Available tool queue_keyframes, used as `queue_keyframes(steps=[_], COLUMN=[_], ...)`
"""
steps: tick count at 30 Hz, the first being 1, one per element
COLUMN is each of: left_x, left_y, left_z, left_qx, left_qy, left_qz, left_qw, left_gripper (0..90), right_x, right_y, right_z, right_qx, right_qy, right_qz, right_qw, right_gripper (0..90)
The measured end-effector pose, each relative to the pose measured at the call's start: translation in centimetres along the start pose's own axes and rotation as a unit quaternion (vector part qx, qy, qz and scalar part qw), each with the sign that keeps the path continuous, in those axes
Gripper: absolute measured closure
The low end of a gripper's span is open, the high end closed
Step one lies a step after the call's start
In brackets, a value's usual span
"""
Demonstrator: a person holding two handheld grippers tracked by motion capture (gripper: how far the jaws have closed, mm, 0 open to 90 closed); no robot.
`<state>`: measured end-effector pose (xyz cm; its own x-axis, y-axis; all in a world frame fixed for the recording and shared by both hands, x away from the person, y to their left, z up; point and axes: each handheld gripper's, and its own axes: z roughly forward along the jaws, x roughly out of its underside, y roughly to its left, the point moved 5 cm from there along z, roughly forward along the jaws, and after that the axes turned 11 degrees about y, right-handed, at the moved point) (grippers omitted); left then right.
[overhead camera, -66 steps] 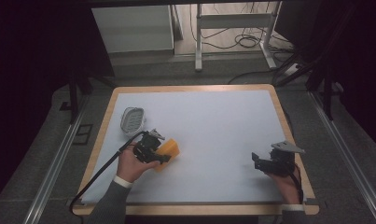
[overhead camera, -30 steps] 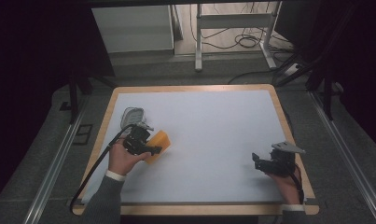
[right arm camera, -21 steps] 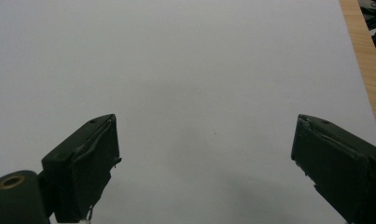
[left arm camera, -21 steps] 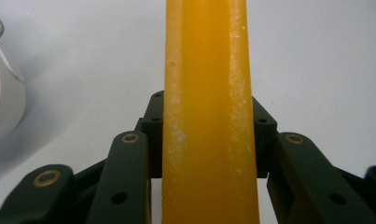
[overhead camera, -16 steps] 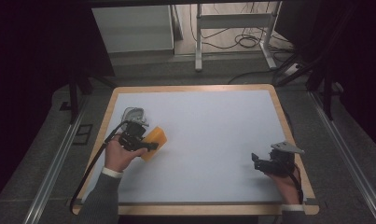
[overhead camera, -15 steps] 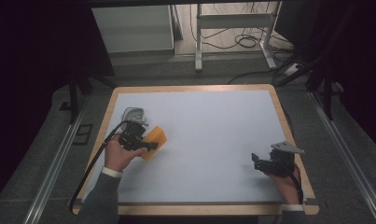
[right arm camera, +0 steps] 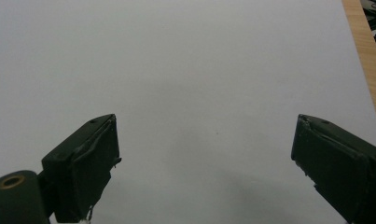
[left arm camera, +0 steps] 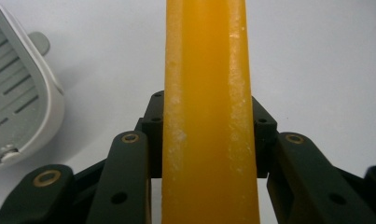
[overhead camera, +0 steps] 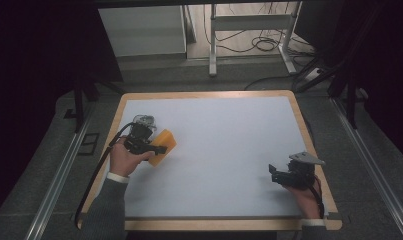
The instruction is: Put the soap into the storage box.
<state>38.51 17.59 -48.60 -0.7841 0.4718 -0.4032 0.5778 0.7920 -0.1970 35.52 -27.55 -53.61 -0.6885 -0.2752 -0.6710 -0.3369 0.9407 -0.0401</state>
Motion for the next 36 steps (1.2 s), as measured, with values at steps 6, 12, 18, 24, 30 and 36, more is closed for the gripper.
queue_keyframes(steps=[6,12,18,24,30,36], left_x=[-0.1,-0.3,-0.6,-0.8,-1.0,-1.2], left_y=[0.8,1.5,1.9,2.5,2.8,3.7], left_z=[-0.2,-0.4,-0.7,-0.8,-1.1,-1.3], left_qx=[-0.002,-0.003,-0.002,-0.006,-0.014,-0.034], left_qy=[0.002,-0.003,-0.004,-0.005,-0.016,-0.015], left_qz=[-0.014,-0.022,-0.030,-0.036,-0.039,-0.048], left_qw=[0.9999,0.9997,0.9995,0.9993,0.9990,0.9981], left_gripper=[60.8,60.8,60.8,60.8,60.8,60.8], right_x=[0.0,0.0,0.0,0.0,0.0,0.0], right_y=[0.0,0.0,-0.1,-0.1,-0.1,-0.1], right_z=[0.0,-0.1,-0.1,0.0,-0.1,0.0], right_qx=[0.001,0.001,0.002,0.002,0.002,0.002], right_qy=[0.000,-0.002,-0.002,-0.002,-0.002,-0.002], right_qz=[0.000,0.001,0.001,0.002,0.001,0.001], right_qw=[1.0000,1.0000,1.0000,1.0000,1.0000,1.0000], right_gripper=[7.5,7.5,7.5,7.5,7.5,7.5])
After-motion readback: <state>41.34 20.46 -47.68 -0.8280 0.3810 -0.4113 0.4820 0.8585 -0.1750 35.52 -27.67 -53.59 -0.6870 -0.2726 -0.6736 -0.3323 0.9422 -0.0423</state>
